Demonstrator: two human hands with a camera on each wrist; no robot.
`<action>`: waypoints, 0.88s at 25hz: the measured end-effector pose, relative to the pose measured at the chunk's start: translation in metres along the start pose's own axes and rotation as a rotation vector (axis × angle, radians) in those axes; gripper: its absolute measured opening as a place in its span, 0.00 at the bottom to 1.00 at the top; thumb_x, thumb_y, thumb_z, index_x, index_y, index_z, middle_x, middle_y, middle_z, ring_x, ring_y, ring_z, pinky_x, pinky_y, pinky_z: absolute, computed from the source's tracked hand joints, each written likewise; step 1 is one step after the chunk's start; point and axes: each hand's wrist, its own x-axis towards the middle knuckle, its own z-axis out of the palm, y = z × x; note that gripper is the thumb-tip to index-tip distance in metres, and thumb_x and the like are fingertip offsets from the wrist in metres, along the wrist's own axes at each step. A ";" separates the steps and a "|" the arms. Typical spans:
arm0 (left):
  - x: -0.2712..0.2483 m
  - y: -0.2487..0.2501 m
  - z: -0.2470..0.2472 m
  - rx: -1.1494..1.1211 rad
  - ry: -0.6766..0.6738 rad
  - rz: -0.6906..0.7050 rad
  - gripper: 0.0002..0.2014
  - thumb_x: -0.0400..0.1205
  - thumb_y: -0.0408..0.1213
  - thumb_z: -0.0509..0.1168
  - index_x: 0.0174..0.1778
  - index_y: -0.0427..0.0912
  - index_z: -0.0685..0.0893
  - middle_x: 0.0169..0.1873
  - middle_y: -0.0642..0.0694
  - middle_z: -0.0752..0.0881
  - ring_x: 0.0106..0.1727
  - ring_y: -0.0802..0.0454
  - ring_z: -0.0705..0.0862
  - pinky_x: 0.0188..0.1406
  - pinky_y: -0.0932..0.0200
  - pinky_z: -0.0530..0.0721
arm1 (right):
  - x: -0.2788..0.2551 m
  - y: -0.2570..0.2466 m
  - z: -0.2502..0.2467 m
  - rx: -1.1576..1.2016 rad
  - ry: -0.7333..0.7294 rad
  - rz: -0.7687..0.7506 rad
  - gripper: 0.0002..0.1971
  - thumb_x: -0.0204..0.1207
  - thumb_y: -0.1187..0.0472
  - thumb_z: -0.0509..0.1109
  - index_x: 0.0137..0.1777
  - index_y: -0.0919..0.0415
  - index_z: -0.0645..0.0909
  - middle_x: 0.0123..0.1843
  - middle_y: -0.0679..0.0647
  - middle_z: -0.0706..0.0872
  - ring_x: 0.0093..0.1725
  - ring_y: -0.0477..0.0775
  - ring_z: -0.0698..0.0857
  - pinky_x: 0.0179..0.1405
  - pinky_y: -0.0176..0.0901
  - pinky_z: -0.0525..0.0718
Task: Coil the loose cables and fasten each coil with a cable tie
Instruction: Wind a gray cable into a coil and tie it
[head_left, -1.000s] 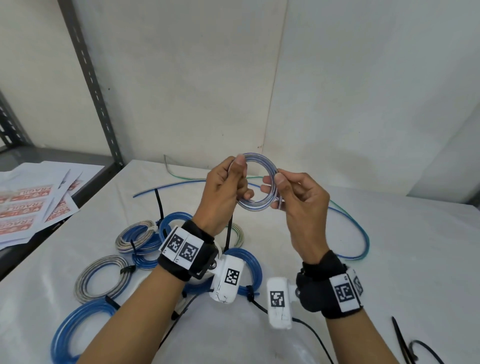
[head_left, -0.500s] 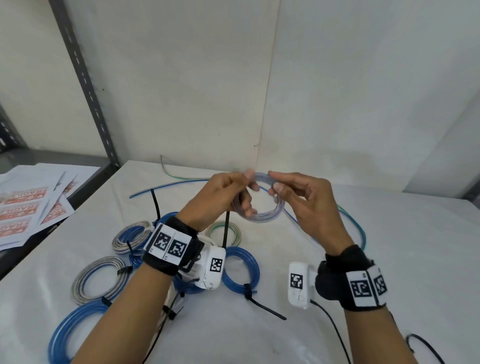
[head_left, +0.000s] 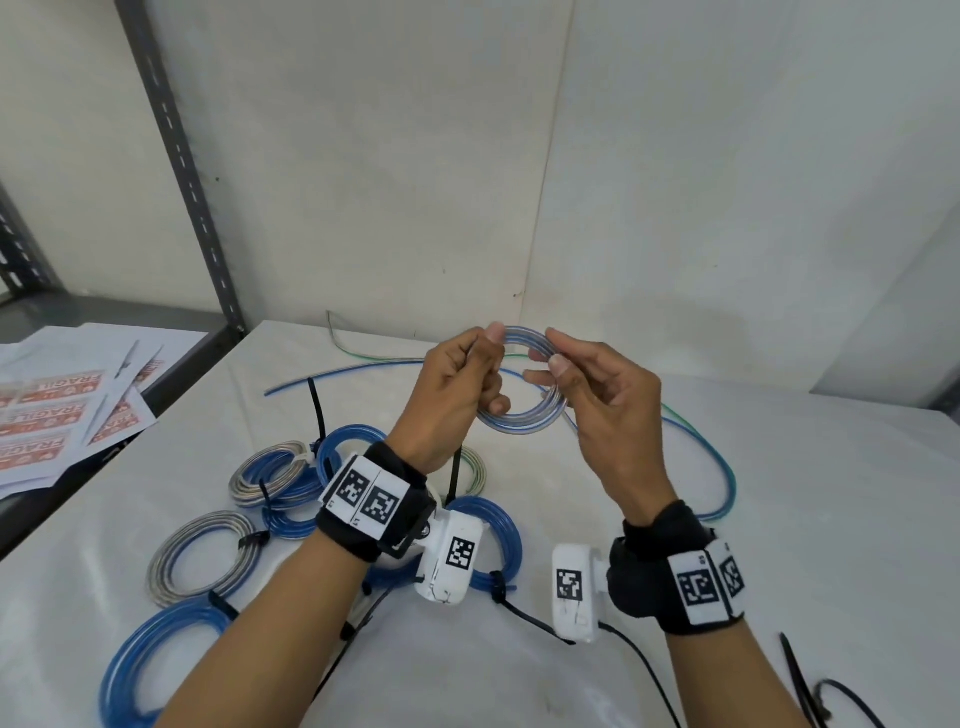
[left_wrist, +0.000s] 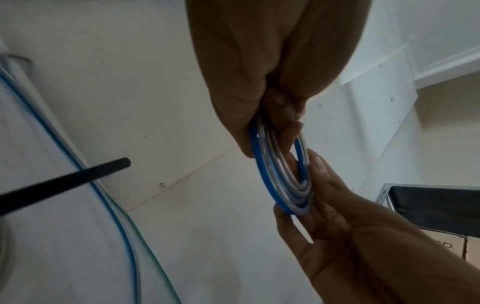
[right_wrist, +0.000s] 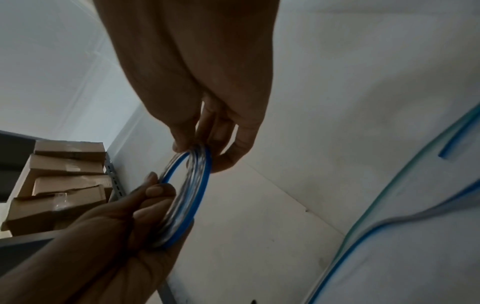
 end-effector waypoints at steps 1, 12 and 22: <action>0.000 -0.001 0.001 -0.018 0.006 0.009 0.16 0.86 0.48 0.61 0.38 0.42 0.69 0.28 0.52 0.62 0.23 0.59 0.60 0.24 0.64 0.69 | -0.001 0.000 0.001 0.021 0.028 0.001 0.10 0.85 0.70 0.69 0.64 0.68 0.85 0.55 0.60 0.93 0.50 0.57 0.94 0.55 0.45 0.90; 0.002 -0.001 -0.005 -0.077 -0.166 -0.339 0.29 0.85 0.62 0.53 0.37 0.37 0.79 0.19 0.47 0.64 0.19 0.51 0.66 0.38 0.52 0.86 | 0.007 -0.015 -0.032 -0.029 -0.179 0.134 0.08 0.77 0.74 0.76 0.54 0.68 0.87 0.44 0.62 0.94 0.38 0.58 0.92 0.42 0.45 0.89; -0.015 -0.026 0.087 0.135 -0.514 -0.582 0.21 0.90 0.40 0.45 0.31 0.44 0.70 0.20 0.56 0.58 0.20 0.55 0.52 0.30 0.57 0.71 | -0.020 -0.061 -0.137 -0.353 -0.357 0.425 0.08 0.83 0.65 0.73 0.56 0.69 0.87 0.49 0.67 0.92 0.45 0.62 0.92 0.45 0.50 0.90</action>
